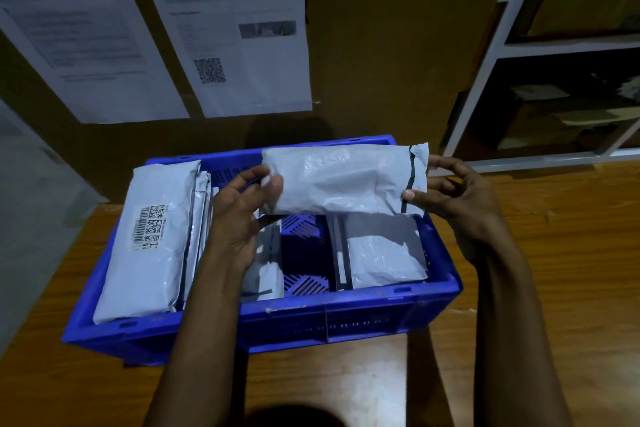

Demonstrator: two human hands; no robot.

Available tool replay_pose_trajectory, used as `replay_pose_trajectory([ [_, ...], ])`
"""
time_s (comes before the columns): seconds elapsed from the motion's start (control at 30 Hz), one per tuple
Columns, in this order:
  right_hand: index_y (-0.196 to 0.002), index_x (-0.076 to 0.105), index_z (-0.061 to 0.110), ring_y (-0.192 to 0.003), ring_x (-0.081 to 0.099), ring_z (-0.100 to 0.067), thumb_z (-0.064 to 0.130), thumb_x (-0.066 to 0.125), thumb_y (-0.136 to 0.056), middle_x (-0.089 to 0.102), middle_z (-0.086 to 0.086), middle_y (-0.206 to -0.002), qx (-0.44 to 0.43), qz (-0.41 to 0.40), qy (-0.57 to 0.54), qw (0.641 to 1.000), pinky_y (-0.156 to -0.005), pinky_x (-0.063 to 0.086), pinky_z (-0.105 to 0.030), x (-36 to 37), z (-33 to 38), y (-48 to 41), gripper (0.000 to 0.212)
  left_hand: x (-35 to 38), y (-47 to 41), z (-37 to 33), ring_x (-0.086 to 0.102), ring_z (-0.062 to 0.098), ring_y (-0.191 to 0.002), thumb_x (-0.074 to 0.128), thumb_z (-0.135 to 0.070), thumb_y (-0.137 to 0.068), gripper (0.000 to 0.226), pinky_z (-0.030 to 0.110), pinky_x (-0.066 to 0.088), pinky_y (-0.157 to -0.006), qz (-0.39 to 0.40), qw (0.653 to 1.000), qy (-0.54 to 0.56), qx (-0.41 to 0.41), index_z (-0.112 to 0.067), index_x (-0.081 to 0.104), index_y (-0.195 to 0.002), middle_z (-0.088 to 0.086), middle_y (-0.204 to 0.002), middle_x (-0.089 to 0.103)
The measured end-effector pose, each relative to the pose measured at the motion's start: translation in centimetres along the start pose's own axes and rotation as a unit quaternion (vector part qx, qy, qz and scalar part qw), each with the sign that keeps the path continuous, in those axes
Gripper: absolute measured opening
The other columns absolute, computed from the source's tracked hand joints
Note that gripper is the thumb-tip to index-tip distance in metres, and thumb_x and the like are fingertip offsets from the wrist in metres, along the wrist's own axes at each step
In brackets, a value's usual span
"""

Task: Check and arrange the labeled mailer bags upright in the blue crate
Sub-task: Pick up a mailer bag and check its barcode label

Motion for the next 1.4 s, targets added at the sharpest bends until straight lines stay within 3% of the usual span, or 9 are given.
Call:
replay_pose_trajectory([
  [0.2, -0.131, 0.064, 0.030, -0.095, 0.075, -0.007, 0.017, 0.089, -0.055, 0.070, -0.002, -0.122, -0.021, -0.001, 0.009, 1.000, -0.072, 0.061, -0.027, -0.6, 0.3, 0.2, 0.082, -0.2, 0.3, -0.3, 0.075, 0.017, -0.092, 0.069, 0.018, -0.077, 0.047, 0.031, 0.062, -0.065, 0.010, 0.998, -0.029, 0.056, -0.016, 0.066, -0.109, 0.003, -0.105, 0.075],
  [0.43, -0.130, 0.060, 0.048, -0.111, 0.068, -0.003, 0.008, 0.081, -0.079, 0.064, 0.007, -0.130, -0.080, 0.020, 0.027, 0.996, -0.080, 0.060, -0.030, -1.4, 0.4, 0.9, 0.068, -0.2, 0.0, -0.7, 0.071, 0.019, -0.085, 0.072, 0.010, -0.071, 0.037, 0.038, 0.063, -0.071, 0.019, 0.997, 0.000, 0.079, -0.015, 0.069, -0.098, -0.003, -0.087, 0.069],
  [0.57, -0.133, 0.063, 0.035, -0.111, 0.070, -0.013, -0.010, 0.049, -0.100, 0.070, 0.009, -0.128, -0.111, 0.057, 0.034, 0.992, -0.085, 0.061, -0.031, -1.7, 0.2, 1.3, 0.057, -0.5, -0.3, -0.7, 0.070, 0.014, -0.077, 0.064, 0.015, -0.083, 0.029, 0.034, 0.064, -0.065, 0.016, 0.998, 0.029, 0.052, -0.011, 0.068, -0.095, -0.003, -0.076, 0.069],
  [0.67, -0.130, 0.064, 0.036, -0.110, 0.069, -0.008, -0.012, 0.054, -0.096, 0.067, 0.016, -0.129, -0.150, 0.052, 0.091, 0.983, -0.087, 0.060, -0.032, -1.5, 0.3, 1.3, 0.060, -0.4, -0.3, -0.7, 0.071, 0.012, -0.078, 0.061, 0.013, -0.088, 0.025, 0.035, 0.064, -0.072, 0.028, 0.998, 0.049, 0.032, -0.009, 0.068, -0.098, -0.002, -0.078, 0.070],
  [0.83, -0.120, 0.071, 0.037, -0.106, 0.065, -0.015, -0.009, 0.069, -0.089, 0.063, 0.011, -0.134, -0.207, 0.014, 0.173, 0.963, -0.083, 0.062, -0.040, -1.1, -0.7, 0.3, 0.056, -0.6, -0.2, -0.6, 0.069, 0.015, -0.084, 0.070, 0.003, -0.078, 0.025, 0.032, 0.063, -0.074, 0.052, 0.996, 0.076, 0.005, -0.007, 0.072, -0.101, 0.003, -0.089, 0.068],
  [1.03, -0.113, 0.072, 0.039, -0.114, 0.061, -0.013, 0.008, 0.070, -0.091, 0.058, 0.008, -0.133, -0.239, -0.051, 0.178, 0.953, -0.081, 0.062, -0.048, -1.4, -0.7, -0.1, 0.038, -1.9, 0.5, -0.7, 0.069, 0.031, -0.115, 0.085, 0.001, -0.058, 0.080, 0.025, 0.057, -0.085, 0.202, 0.979, 0.014, 0.016, -0.006, 0.062, -0.134, 0.026, -0.142, 0.056],
  [1.13, -0.111, 0.072, 0.032, -0.116, 0.058, -0.001, 0.016, 0.073, -0.090, 0.056, 0.005, -0.137, -0.239, -0.072, 0.172, 0.953, -0.086, 0.060, -0.048, -1.4, -0.8, -0.2, 0.026, -1.0, 0.9, -0.9, 0.070, 0.032, -0.111, 0.090, -0.012, -0.061, 0.076, 0.029, 0.059, -0.088, 0.154, 0.986, -0.007, 0.056, -0.007, 0.063, -0.132, 0.024, -0.128, 0.067],
  [1.27, -0.112, 0.073, 0.024, -0.123, 0.062, -0.017, 0.032, 0.074, -0.090, 0.065, 0.004, -0.130, -0.229, -0.071, 0.128, 0.962, -0.094, 0.057, -0.053, -1.3, -1.2, -0.4, 0.023, -0.1, 1.2, -1.2, 0.072, 0.021, -0.088, 0.080, -0.021, -0.071, 0.040, 0.033, 0.062, -0.077, 0.073, 0.992, -0.034, 0.101, -0.011, 0.075, -0.110, 0.008, -0.099, 0.077],
  [1.4, -0.103, 0.071, 0.021, -0.100, 0.071, -0.015, 0.021, 0.068, -0.099, 0.075, 0.007, -0.100, -0.220, -0.030, 0.086, 0.971, -0.085, 0.059, -0.042, -1.3, -0.8, -0.2, 0.006, 0.0, 1.1, -1.5, 0.067, 0.010, -0.078, 0.079, -0.025, -0.071, 0.023, 0.022, 0.055, -0.062, 0.019, 0.990, -0.081, 0.118, -0.020, 0.076, -0.093, -0.007, -0.085, 0.076],
])
Point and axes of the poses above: each hand's wrist, its own y-axis away from the middle knuckle, its own x-axis out of the palm, z = x × y, the point moved 1 cm from there along -y, towards the middle knuckle
